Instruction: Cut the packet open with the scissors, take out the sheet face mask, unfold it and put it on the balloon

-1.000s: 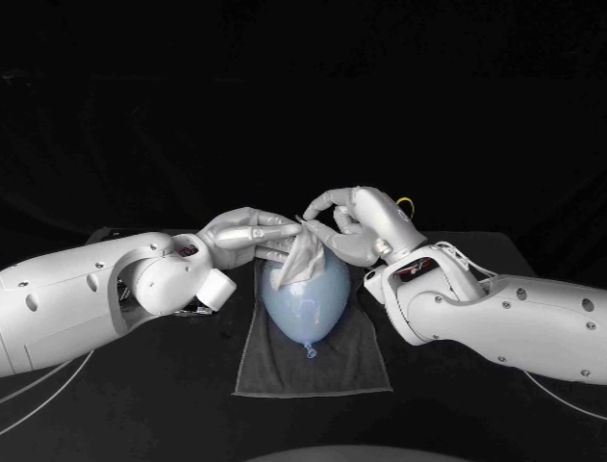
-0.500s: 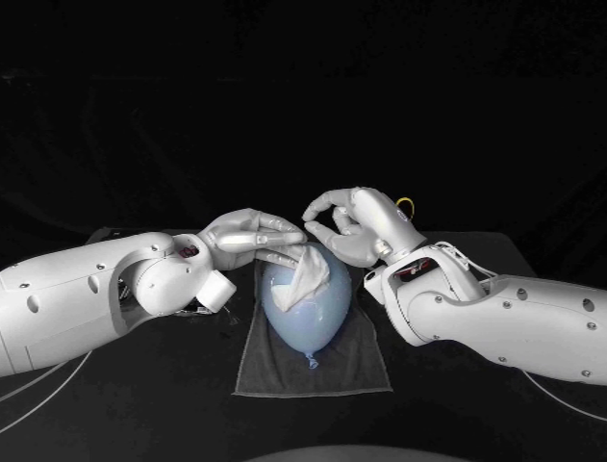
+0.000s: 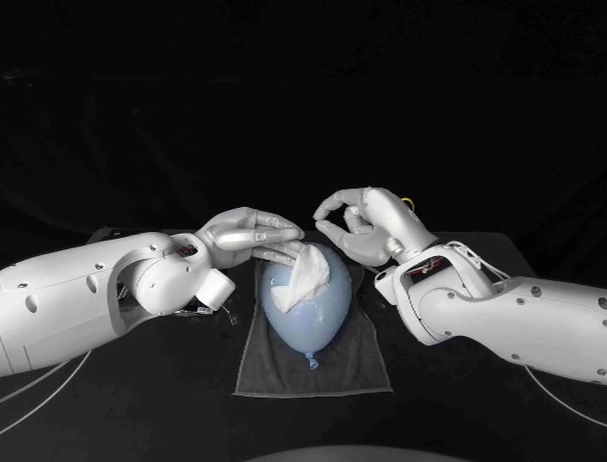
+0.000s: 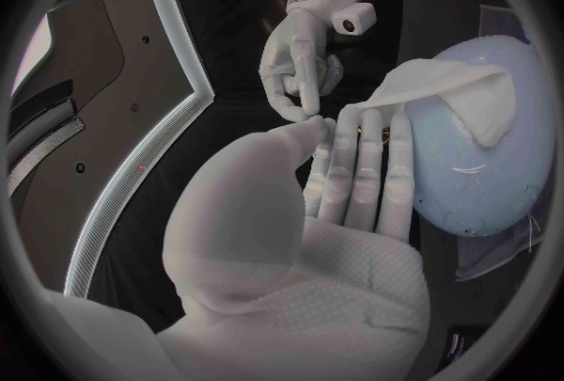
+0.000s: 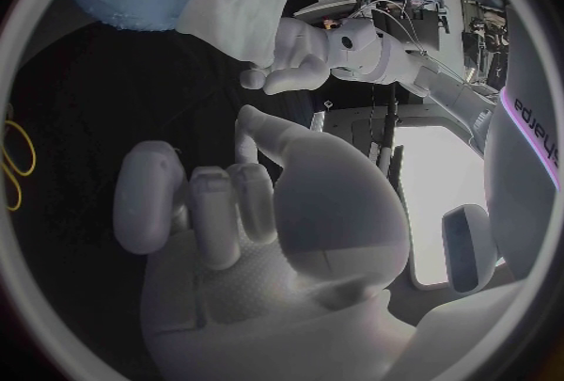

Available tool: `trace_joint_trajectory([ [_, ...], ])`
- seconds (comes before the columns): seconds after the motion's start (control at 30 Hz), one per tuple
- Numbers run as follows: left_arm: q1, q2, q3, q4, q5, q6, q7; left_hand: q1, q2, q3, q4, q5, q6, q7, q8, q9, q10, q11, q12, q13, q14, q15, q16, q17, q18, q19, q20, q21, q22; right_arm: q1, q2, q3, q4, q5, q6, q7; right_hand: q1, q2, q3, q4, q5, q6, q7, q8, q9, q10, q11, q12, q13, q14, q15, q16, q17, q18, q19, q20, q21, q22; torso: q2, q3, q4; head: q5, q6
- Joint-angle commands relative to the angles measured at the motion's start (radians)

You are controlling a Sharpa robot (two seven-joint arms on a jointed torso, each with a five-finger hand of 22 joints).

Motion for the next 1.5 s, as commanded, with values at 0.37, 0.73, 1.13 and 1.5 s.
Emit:
trace_joint_trajectory([
  [0.37, 0.0, -0.008, 0.001, 0.004, 0.006, -0.06, -0.03, -0.039, -0.041, -0.017, 0.008, 0.004, -0.055, 0.02, -0.028, -0.009, -0.065, 0.022, -0.017, 0.002, 0.008, 0.012, 0.008, 0.003, 0.009, 0.041, -0.014, 0.027, 0.007, 0.001, -0.063, 0.0, 0.029, 0.07, 0.209, -0.005, -0.065, -0.084, -0.092, 0.056, 0.003, -0.088, 0.049, -0.086, -0.062, -0.016, 0.043, -0.046, 0.122, 0.12, 0.02, 0.007, 0.263, 0.003, -0.02, 0.033, -0.032, 0.167, 0.0, 0.0002, -0.0006, 0.0, -0.006],
  [0.73, 0.0, -0.007, 0.001, 0.007, -0.007, -0.063, -0.047, -0.043, -0.047, -0.025, 0.011, 0.004, -0.062, 0.021, -0.032, -0.011, -0.077, 0.023, -0.014, 0.002, 0.041, 0.004, 0.025, 0.012, 0.008, 0.075, -0.033, 0.047, 0.014, -0.006, -0.011, 0.0, -0.029, 0.057, 0.306, -0.075, -0.059, -0.096, -0.145, 0.085, 0.003, -0.131, 0.075, -0.139, -0.098, -0.052, 0.067, -0.077, 0.09, 0.116, 0.042, 0.001, 0.25, 0.01, -0.04, 0.052, -0.071, 0.157, 0.002, 0.0003, 0.001, -0.002, -0.007],
  [1.13, 0.0, -0.007, 0.001, 0.01, -0.008, -0.062, -0.047, -0.042, -0.047, -0.024, 0.01, 0.004, -0.061, 0.021, -0.032, -0.011, -0.078, 0.022, -0.014, 0.002, 0.039, 0.004, 0.024, 0.011, 0.008, 0.075, -0.033, 0.047, 0.014, -0.008, 0.029, -0.001, -0.057, 0.065, 0.327, -0.089, -0.044, -0.08, -0.152, 0.094, 0.002, -0.117, 0.074, -0.14, -0.103, -0.048, 0.068, -0.069, 0.095, 0.117, 0.044, 0.003, 0.253, 0.01, -0.039, 0.057, -0.067, 0.158, 0.001, -0.0015, 0.0009, 0.0, -0.011],
  [1.5, 0.0, -0.007, 0.001, 0.008, -0.008, -0.064, -0.044, -0.039, -0.046, -0.023, 0.009, 0.004, -0.061, 0.021, -0.032, -0.011, -0.079, 0.022, -0.013, 0.003, 0.038, 0.004, 0.022, 0.011, 0.007, 0.075, -0.034, 0.047, 0.013, -0.009, 0.033, -0.001, -0.059, 0.063, 0.321, -0.068, 0.045, 0.013, -0.105, 0.077, 0.003, 0.006, 0.019, -0.077, -0.087, 0.007, 0.021, -0.011, 0.151, 0.12, 0.007, 0.007, 0.263, 0.003, -0.016, 0.034, -0.009, 0.173, 0.001, 0.0004, 0.0001, 0.001, -0.014],
])
